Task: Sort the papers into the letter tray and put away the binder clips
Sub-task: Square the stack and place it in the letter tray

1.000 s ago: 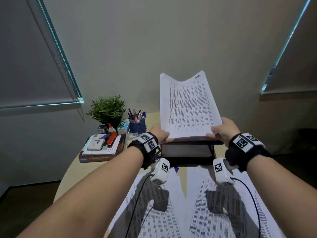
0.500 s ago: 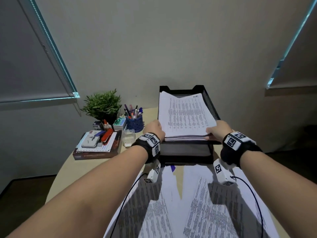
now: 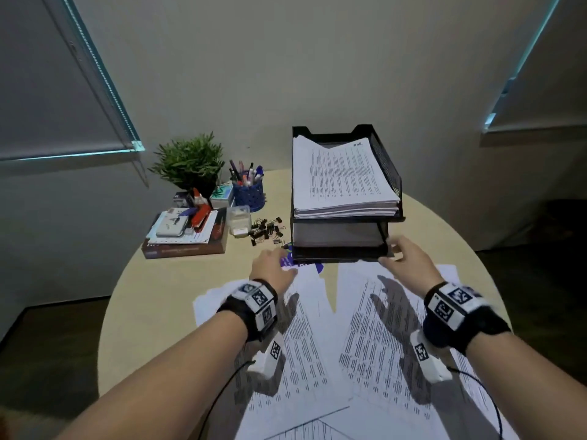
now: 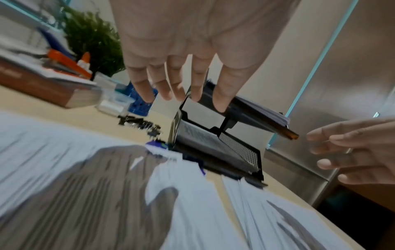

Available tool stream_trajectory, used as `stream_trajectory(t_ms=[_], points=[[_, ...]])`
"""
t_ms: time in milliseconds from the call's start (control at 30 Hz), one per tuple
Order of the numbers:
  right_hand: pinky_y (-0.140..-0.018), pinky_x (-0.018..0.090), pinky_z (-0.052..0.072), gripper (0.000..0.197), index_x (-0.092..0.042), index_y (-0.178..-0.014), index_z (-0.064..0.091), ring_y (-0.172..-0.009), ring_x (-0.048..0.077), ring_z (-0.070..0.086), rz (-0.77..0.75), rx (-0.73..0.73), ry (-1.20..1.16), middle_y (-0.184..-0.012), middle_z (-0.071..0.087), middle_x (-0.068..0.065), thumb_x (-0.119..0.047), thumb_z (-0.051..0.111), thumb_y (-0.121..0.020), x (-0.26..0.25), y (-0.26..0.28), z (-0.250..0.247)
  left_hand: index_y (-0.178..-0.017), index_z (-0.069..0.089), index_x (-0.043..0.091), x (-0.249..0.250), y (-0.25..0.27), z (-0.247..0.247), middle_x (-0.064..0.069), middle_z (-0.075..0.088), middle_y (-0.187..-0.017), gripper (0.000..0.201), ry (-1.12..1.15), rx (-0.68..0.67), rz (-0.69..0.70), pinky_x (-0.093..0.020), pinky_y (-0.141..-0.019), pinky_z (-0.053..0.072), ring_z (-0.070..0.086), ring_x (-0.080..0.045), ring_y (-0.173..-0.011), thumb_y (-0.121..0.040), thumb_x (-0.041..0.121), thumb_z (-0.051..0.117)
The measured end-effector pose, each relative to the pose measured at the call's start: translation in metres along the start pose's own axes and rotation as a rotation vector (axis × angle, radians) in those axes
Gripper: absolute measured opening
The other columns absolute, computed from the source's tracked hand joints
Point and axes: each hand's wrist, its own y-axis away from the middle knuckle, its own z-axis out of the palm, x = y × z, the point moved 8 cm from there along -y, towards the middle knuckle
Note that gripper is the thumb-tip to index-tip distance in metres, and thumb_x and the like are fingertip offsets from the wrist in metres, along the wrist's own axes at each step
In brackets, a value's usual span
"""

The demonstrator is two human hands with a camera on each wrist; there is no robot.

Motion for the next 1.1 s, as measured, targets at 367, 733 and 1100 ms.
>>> stream_trajectory(t_ms=[367,733,1100], points=[[-0.112,0.032,0.028,0.061,-0.018,-0.143,0.035,-0.136,0.02,0.032,0.086,-0.224,0.328,-0.148,0.034,0.002,-0.04,0.056,-0.09,0.087,0.112,0.106,-0.133,0.04,0.021,-0.113,0.098,0.045,-0.004,0.038,-0.137,0.061,-0.224,-0.152,-0.218,-0.035,-0.101,0.041,0.037,-0.024,-0.127,-0.081,0.044,0.061],[-0.116,0.056,0.01,0.072,-0.029,-0.149,0.02,-0.146,0.018,0.006,0.14,-0.261,0.396,-0.159,0.007,-0.006,-0.046,0.055,-0.088,0.101,0.133,0.12,-0.14,0.026,0.003,-0.165,0.105,0.027,-0.018,0.034,-0.137,0.11,-0.123,-0.126,-0.573,-0.044,-0.101,0.044,0.038,-0.034,-0.127,-0.059,0.055,0.08],[-0.107,0.035,0.034,0.061,-0.023,-0.144,0.031,-0.134,0.021,0.031,0.114,-0.261,0.432,-0.146,0.032,-0.002,-0.037,0.055,-0.09,0.087,0.14,0.119,-0.139,0.028,0.002,-0.163,0.109,0.019,-0.015,0.038,-0.139,0.094,0.08,0.02,-0.421,-0.038,-0.101,0.04,0.041,-0.031,-0.128,-0.067,0.03,0.082]])
